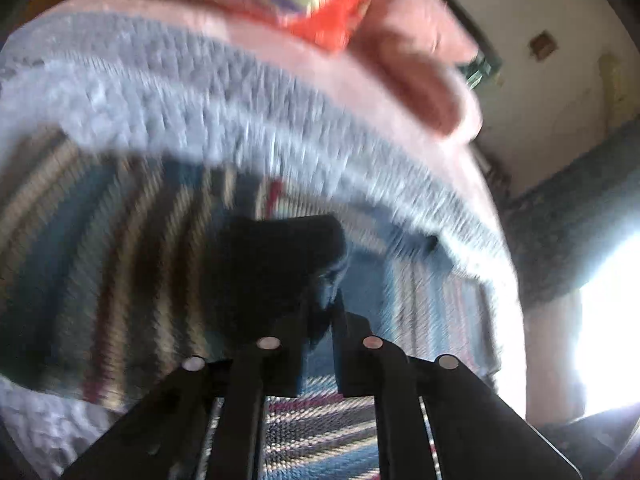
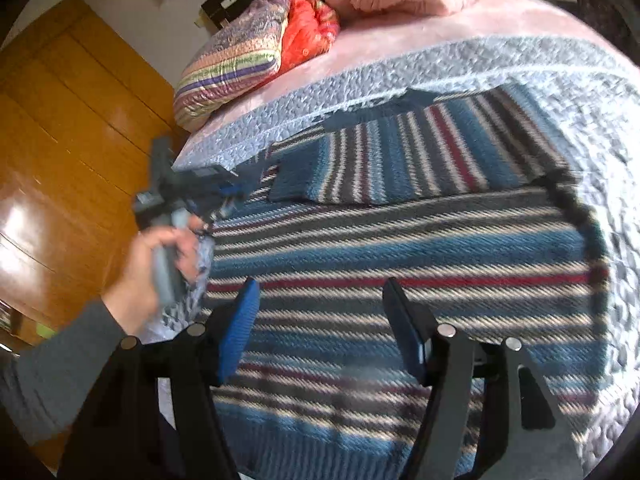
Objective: Fold small clothes
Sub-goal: 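Grasp the sweater side edge with the right gripper and fold it inward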
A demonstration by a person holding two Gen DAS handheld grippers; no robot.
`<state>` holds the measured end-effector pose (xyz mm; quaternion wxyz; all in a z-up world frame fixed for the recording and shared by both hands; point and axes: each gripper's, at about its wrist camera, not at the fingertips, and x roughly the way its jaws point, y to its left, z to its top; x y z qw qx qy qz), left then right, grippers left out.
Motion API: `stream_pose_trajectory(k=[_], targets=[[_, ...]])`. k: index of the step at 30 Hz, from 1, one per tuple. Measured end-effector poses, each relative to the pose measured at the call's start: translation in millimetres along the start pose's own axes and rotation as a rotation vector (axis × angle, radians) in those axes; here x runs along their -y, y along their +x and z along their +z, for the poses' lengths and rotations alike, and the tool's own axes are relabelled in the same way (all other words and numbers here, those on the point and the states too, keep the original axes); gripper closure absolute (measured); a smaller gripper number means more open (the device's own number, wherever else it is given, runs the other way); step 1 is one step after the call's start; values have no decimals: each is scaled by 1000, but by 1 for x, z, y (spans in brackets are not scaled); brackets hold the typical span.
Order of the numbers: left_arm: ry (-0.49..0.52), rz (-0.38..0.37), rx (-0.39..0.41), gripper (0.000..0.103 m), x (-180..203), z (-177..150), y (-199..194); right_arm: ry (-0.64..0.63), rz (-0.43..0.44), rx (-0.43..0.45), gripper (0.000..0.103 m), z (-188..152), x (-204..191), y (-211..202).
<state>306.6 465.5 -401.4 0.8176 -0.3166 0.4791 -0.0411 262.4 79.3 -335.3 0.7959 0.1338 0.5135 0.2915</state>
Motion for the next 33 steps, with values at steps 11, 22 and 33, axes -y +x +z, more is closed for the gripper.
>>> stream_pose_trajectory(k=[11, 22, 33], targets=[[-36, -2, 71, 24, -11, -99, -64, 364, 411, -302, 49, 112, 4, 178], [-35, -170, 79, 15, -31, -178, -74, 427, 358, -400, 50, 136, -14, 264], [-57, -241, 85, 9, -42, -189, -76, 338, 271, -401, 97, 148, -45, 275]])
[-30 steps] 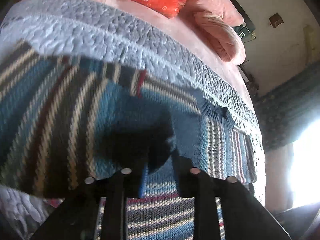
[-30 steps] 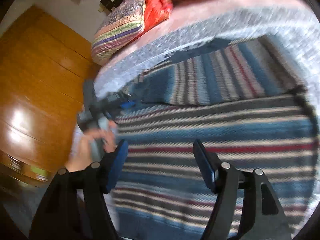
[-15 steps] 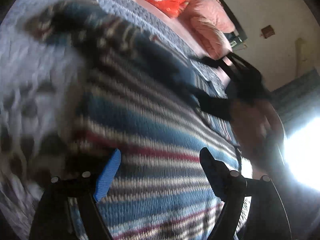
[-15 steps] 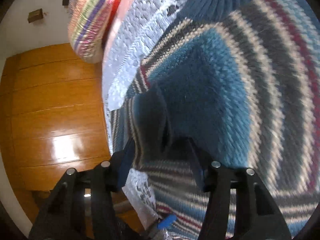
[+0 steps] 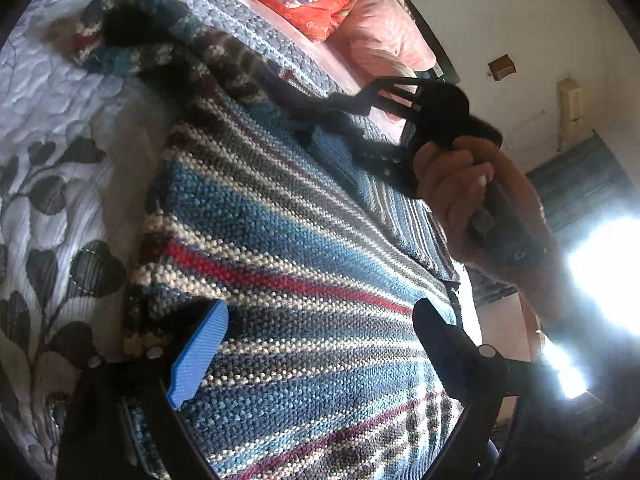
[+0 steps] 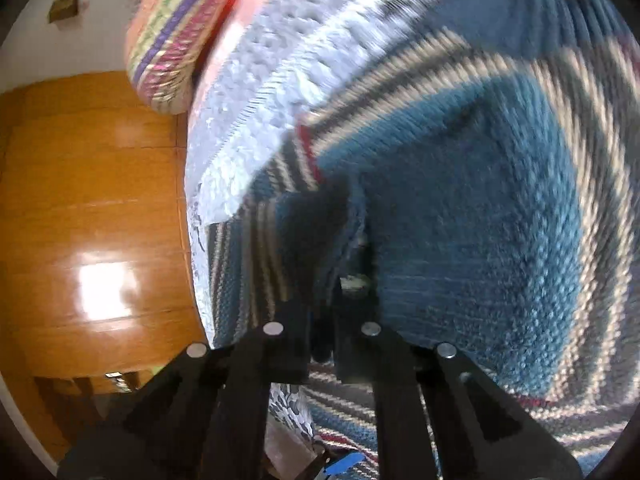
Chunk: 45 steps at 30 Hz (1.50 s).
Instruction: Fold small clothes
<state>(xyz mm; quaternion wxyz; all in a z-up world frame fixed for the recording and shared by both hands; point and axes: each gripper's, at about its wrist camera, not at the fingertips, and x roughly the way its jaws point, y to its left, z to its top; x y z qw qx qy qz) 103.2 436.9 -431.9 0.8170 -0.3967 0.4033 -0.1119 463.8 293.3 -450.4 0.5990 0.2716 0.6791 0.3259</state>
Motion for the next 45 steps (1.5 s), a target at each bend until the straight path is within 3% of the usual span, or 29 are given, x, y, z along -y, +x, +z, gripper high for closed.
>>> stream_pose_trajectory(k=[9, 13, 19, 30, 39, 45], targets=[[-68, 23, -28, 9, 1, 16, 4, -251, -81, 77, 97, 4, -75, -76], [-119, -4, -22, 9, 6, 21, -6, -315, -122, 118, 97, 7, -88, -118], [-88, 10, -2, 9, 21, 28, -24, -319, -141, 178, 97, 21, -89, -165], [-49, 18, 35, 9, 37, 75, -36, -265, -229, 250, 97, 40, -18, -250], [-43, -34, 62, 9, 50, 138, -13, -223, -242, 243, 97, 31, 36, -266], [-59, -27, 15, 9, 42, 173, 24, -176, -247, 234, 97, 23, 83, -261]])
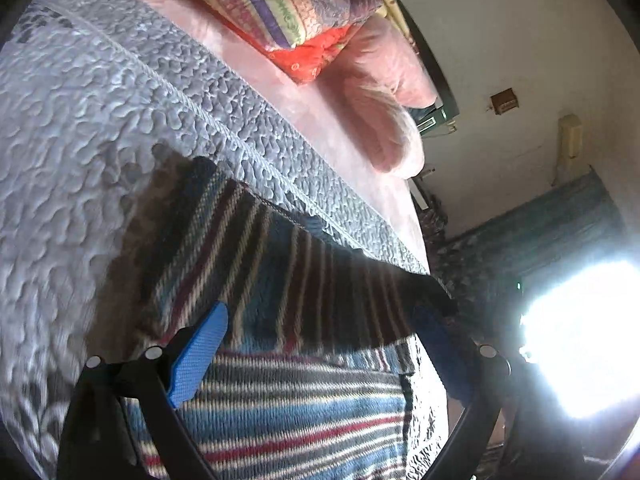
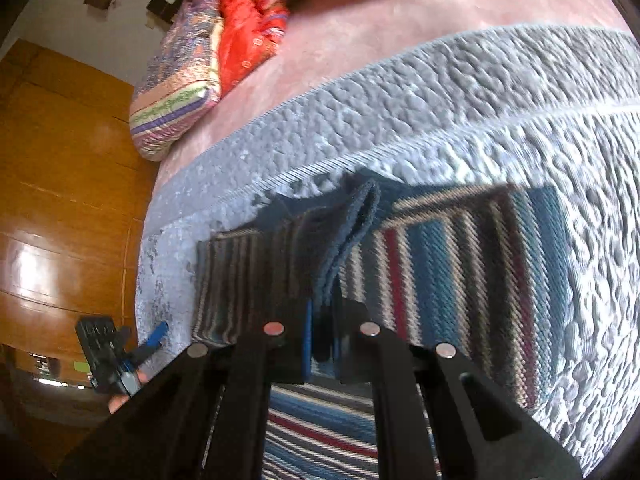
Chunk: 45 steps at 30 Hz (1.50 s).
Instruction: Fold small clothes
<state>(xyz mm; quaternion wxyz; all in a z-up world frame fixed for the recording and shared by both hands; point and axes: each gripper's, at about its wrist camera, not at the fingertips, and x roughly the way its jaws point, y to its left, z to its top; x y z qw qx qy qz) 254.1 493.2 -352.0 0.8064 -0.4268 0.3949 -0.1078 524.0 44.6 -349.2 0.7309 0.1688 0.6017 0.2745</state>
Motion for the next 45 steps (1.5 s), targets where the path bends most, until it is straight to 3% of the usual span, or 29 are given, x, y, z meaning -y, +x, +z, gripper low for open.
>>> stream_pose_trajectory(k=[11, 14, 17, 19, 22, 25, 28, 31, 33, 35, 36, 40, 42, 43, 45], targets=[[29, 108, -89, 9, -23, 11, 50, 81, 5, -30, 97, -29, 72, 39], [31, 138, -126, 9, -28, 12, 61, 75, -24, -31, 92, -34, 85, 48], [33, 104, -135, 9, -20, 20, 64, 64, -13, 20, 86, -34, 88, 34], [47, 63, -116, 9, -10, 33, 64, 45, -4, 95, 86, -26, 85, 14], [52, 42, -109, 9, -1, 56, 75, 68, 46, 126, 86, -11, 85, 4], [42, 48, -142, 9, -4, 72, 96, 72, 115, 64, 86, 0, 81, 21], [21, 119, -190, 9, -20, 75, 120, 70, 133, -12, 86, 1, 83, 46], [35, 182, -228, 9, -35, 73, 136, 70, 91, -68, 103, 0, 92, 65], [44, 190, -236, 9, -31, 73, 138, 62, 86, -82, 103, 3, 95, 63], [43, 167, -236, 9, -23, 73, 132, 49, 85, -60, 101, 5, 94, 49], [44, 123, -240, 9, -17, 70, 126, 52, 102, -48, 96, 2, 94, 41], [82, -27, -284, 9, 0, 45, 112, 41, 195, -62, 96, -20, 94, 24], [83, 1, -329, 9, -5, 30, 120, 18, 164, -121, 96, -35, 92, 36], [79, 43, -356, 9, -14, 22, 129, 1, 116, -143, 102, -41, 91, 43], [125, 64, -350, 9, -16, 13, 132, 12, 101, -133, 103, -47, 95, 46]])
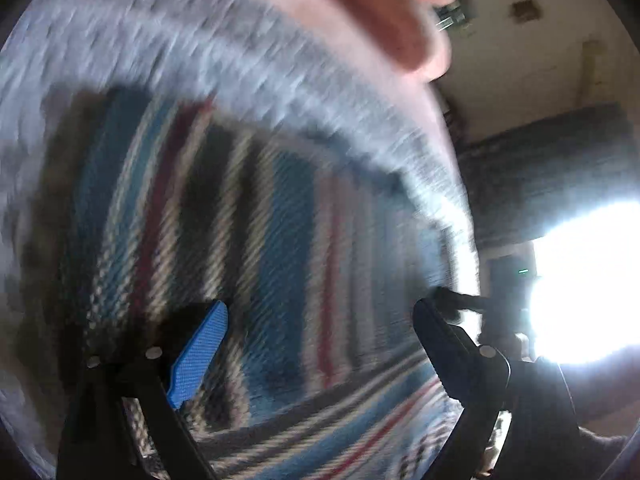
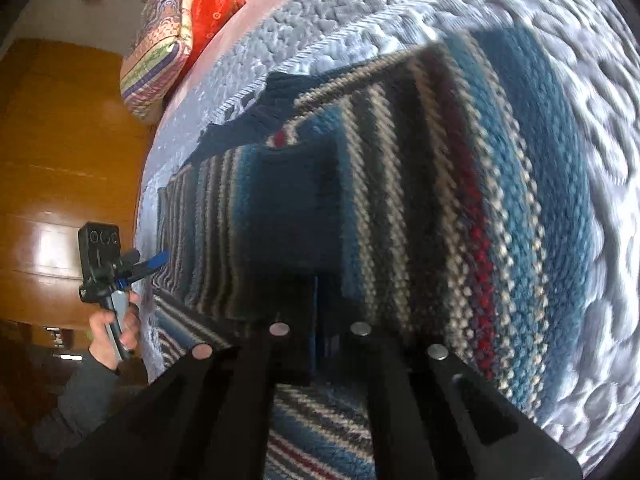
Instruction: Fold small clothes
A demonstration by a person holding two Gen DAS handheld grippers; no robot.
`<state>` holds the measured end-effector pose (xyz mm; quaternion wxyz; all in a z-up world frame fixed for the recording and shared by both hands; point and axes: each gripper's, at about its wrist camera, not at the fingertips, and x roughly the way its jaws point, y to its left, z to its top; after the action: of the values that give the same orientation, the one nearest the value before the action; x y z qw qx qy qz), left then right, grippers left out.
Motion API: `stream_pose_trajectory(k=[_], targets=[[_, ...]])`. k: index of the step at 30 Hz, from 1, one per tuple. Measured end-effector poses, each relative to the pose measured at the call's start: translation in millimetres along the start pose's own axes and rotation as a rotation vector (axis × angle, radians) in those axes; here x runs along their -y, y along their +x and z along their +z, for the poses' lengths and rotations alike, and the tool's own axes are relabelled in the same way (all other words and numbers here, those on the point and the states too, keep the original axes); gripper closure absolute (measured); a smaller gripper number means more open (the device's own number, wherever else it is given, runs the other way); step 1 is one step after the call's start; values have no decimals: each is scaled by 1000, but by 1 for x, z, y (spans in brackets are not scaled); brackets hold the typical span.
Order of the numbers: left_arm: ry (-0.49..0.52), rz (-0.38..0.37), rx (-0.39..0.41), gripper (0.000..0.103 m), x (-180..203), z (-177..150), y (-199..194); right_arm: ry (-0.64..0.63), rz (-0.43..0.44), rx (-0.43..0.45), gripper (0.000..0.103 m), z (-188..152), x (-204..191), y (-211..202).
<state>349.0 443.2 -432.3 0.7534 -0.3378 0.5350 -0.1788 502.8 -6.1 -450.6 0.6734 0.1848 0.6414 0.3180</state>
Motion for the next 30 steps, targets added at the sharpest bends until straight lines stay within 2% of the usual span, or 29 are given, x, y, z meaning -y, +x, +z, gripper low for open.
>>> stream_pose_trajectory(k=[2, 5, 8, 10, 11, 12, 13, 17, 20, 22, 23, 26, 30], targets=[[13, 33, -7, 9, 10, 0, 0, 39, 27, 37, 96, -3, -1, -16], [-13, -45, -4, 9, 23, -9, -14, 37, 47, 84, 94, -21, -4, -45], [-14, -55, -2, 9, 29, -36, -34, 84, 12, 112, 94, -41, 11, -65], [-69, -83, 15, 9, 28, -60, -52, 129, 12, 119, 92, -58, 22, -79], [-100, -95, 22, 9, 26, -74, -63, 142, 29, 116, 90, -70, 24, -87], [-124, -103, 29, 9, 25, -89, -74, 145, 34, 113, 83, -81, 21, -90], [-134, -104, 33, 9, 26, -104, -83, 144, 36, 106, 77, -94, 20, -95], [-183, -58, 5, 9, 21, -165, -115, 188, 21, 64, 75, -169, 21, -109], [-249, -51, -37, 9, 16, -210, -124, 235, 11, 37, 66, -221, 26, -120], [-266, -27, -64, 9, 17, -239, -128, 284, 25, 35, 50, -256, 26, -126], [-275, -28, -69, 9, 19, -248, -127, 309, 28, 39, 47, -274, 26, -130], [-321, -40, -80, 9, 20, -276, -128, 337, 29, 53, 45, -315, 22, -139], [-381, -36, -119, 9, 18, -297, -116, 384, 63, 53, 40, -346, 17, -139]])
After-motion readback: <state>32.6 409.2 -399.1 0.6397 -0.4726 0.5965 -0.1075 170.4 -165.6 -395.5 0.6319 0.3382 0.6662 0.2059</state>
